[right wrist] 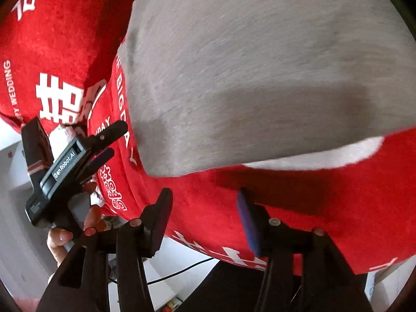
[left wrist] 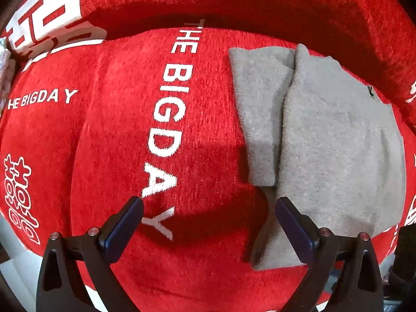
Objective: Fold small clothes
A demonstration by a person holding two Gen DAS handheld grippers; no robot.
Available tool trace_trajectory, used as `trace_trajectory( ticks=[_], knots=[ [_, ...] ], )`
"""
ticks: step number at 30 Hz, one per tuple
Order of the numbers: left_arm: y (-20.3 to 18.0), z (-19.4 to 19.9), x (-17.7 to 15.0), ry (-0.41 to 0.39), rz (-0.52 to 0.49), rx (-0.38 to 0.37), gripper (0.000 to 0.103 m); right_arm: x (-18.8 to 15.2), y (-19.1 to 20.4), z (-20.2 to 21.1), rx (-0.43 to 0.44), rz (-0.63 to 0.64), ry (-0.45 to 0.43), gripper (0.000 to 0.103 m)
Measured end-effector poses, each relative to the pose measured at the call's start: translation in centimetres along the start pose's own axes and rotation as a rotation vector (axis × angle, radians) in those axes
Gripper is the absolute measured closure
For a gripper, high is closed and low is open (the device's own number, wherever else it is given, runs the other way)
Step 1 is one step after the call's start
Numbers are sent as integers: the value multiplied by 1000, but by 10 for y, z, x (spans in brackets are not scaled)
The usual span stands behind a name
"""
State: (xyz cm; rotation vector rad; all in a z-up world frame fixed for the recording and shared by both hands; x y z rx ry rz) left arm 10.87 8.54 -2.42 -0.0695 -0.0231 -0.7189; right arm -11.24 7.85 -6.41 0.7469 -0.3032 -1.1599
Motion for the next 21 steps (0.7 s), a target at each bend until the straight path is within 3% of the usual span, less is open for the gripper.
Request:
trace_trajectory(
  ticks=[5, 13, 21],
  knots=[
    [-9, 3, -7, 4, -5, -4, 2, 6, -4, 7, -7, -4, -31, 23],
    [-22, 8, -12, -10, -50, 12, 2, 10, -7, 10, 0, -6, -33, 22],
    [-26, 2, -13, 16, -34, 14, 2, 12, -17, 14, 24, -42, -55, 21]
  ],
)
Point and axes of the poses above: each gripper's, at about its wrist camera, not at the fingertips, and z roughly against the way its jaws point, y to its left, x to its top, the point moved 5 cm from there along -z, roughly the way its jaws point, and after that the axes turned 12 degrees about z, right-handed, at the moved point
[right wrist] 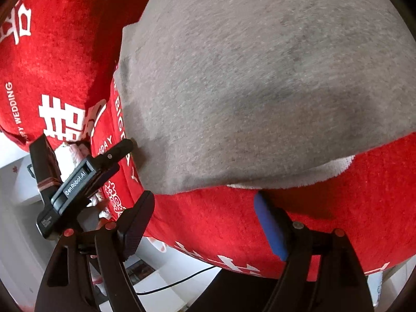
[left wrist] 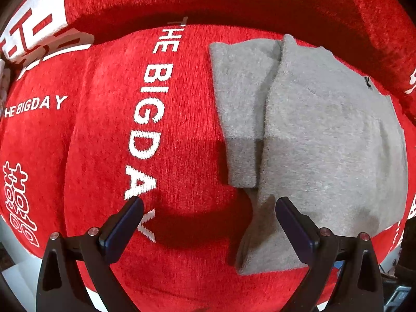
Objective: Fold small clothes
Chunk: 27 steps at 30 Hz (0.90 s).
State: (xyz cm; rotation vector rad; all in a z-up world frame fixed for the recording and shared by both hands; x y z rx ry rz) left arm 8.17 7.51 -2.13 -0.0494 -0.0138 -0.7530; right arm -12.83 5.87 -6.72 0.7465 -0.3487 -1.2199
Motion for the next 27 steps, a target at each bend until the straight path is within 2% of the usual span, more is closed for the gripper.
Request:
trace_trajectory(
  ticks=[4, 7, 12, 17, 21, 22, 23, 24, 26, 27],
  knots=[
    [-3, -5, -2, 28, -8, -17, 2, 3, -1, 2, 32, -17, -25, 21],
    [-5, -5, -4, 40, -9, -47, 2, 6, -5, 2, 95, -61, -63, 21],
    [7, -1, 6, 55, 59, -145, 2, 10, -14, -3, 209, -163, -130, 21],
    [23, 0, 18, 66, 132, -209, 2, 17, -8, -12, 313, -226, -190, 21],
    [30, -7, 27, 104, 161, -314, 2, 26, -3, -22, 376, -302, -215, 22],
    [28, -8, 27, 120, 169, -343, 2, 27, -3, -24, 391, -323, -213, 40],
    [26, -10, 26, 146, 180, -387, 2, 28, -3, -26, 405, -345, -203, 83],
    [27, -13, 26, 162, 185, -416, 2, 29, -2, -26, 436, -357, -206, 94],
    [21, -15, 26, 191, 194, -466, 2, 33, 4, -14, 496, -327, -236, 94],
    [18, -15, 26, 201, 196, -482, 2, 35, 8, -8, 491, -300, -241, 94]
  ],
)
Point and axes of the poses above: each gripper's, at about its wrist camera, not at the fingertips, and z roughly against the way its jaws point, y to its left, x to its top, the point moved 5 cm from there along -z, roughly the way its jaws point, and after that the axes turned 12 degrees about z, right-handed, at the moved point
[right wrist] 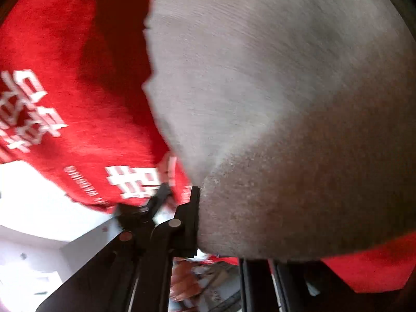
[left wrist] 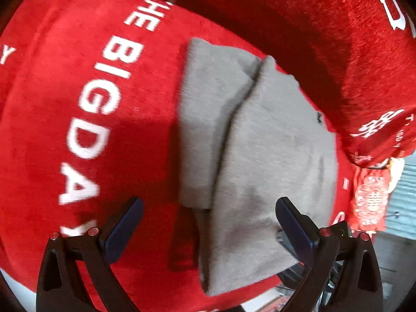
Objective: Fold small clothes
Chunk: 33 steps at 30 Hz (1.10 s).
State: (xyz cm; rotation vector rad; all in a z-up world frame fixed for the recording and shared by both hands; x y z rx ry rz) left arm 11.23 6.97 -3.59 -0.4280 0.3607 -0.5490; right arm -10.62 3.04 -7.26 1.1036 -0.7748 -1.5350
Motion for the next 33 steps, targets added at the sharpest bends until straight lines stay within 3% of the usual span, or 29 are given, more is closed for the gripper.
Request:
trace_trajectory(
  ticks=[7, 12, 14, 18, 21, 23, 24, 25, 26, 27, 28, 30, 33],
  knots=[
    [-32, -16, 9, 75, 11, -146, 2, 7, 48, 15, 52, 156, 37, 94],
    [-66, -29, 18, 76, -28, -203, 2, -2, 47, 13, -10, 215, 99, 94],
    [-80, -30, 19, 62, -68, -191, 2, -9, 35, 11, -83, 229, 152, 94],
    [-92, -51, 16, 55, -118, -71, 2, -22, 18, 12, -266, 269, 288, 88],
    [-90, -62, 13, 56, -132, -4, 2, -23, 22, 28, -357, 354, 331, 76],
    [-94, -62, 12, 50, -148, 10, 2, -12, 35, 43, -375, 405, 301, 46],
    [-98, -64, 11, 43, -153, 28, 2, -3, 42, 52, -394, 436, 265, 46],
    [-96, -62, 12, 34, -159, 46, 8, 6, 48, 57, -413, 461, 233, 46],
    [-95, -61, 12, 19, -164, 73, 13, 17, 54, 63, -437, 489, 194, 55],
    [-93, -58, 12, 2, -169, 108, 27, 30, 60, 67, -465, 515, 153, 68],
    [-92, -56, 13, -14, -169, 133, 47, 39, 62, 67, -494, 527, 137, 97],
    [-89, -53, 14, -30, -153, 153, 69, 61, 62, 64, -563, 556, 102, 101],
    [-92, -49, 13, -51, -149, 151, 74, 82, 56, 46, -602, 601, 121, 101]
  ],
)
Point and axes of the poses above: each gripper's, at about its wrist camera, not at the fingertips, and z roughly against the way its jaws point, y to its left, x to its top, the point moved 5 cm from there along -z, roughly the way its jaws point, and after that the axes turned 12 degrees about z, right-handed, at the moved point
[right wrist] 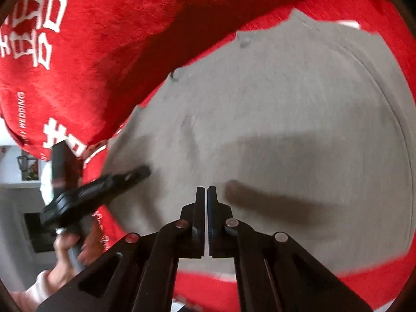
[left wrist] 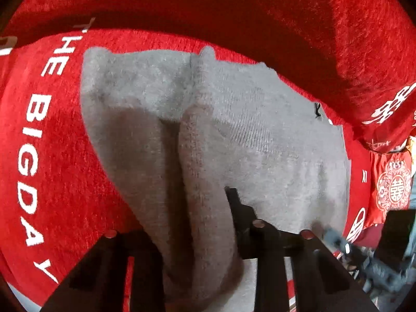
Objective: Fold small clothes
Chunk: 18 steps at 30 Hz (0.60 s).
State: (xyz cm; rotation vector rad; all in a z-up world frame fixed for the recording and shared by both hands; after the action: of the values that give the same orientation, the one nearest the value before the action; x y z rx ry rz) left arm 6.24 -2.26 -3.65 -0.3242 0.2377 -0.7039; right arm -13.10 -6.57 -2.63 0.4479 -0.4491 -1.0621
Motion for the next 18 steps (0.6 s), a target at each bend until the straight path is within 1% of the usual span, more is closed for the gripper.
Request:
trace_trajectory(
  ticks=[2, 3, 4, 6, 7, 9, 12, 14, 16, 18],
  knots=[
    [-4, 5, -2, -16, -28, 15, 76, 0, -5, -28, -22, 44, 91, 101],
    [-13, 3, -3, -21, -31, 14, 77, 1, -5, -30, -4, 45, 74, 102],
    [-16, 6, -4, -22, -27, -2, 78, 2, -4, -29, 6, 45, 73, 102],
    [-26, 21, -3, -23, 7, -90, 78, 3, -5, -24, 43, 41, 72, 102],
    [-34, 29, -4, -27, 14, -132, 78, 2, -8, -21, 76, 19, 71, 101],
    [-56, 45, -4, -44, 2, -191, 78, -2, -17, -13, 136, -29, 67, 100],
    [-97, 59, -9, -62, -57, -229, 78, -7, -35, 9, 162, -87, 21, 100],
    [-133, 61, -17, -61, -118, -245, 78, -8, -52, 28, 173, -132, -23, 100],
    [-171, 50, -27, -54, -188, -242, 78, -10, -73, 46, 184, -181, -65, 99],
    [-206, 27, -40, -14, -241, -237, 78, -14, -95, 60, 200, -234, -95, 99]
  ],
)
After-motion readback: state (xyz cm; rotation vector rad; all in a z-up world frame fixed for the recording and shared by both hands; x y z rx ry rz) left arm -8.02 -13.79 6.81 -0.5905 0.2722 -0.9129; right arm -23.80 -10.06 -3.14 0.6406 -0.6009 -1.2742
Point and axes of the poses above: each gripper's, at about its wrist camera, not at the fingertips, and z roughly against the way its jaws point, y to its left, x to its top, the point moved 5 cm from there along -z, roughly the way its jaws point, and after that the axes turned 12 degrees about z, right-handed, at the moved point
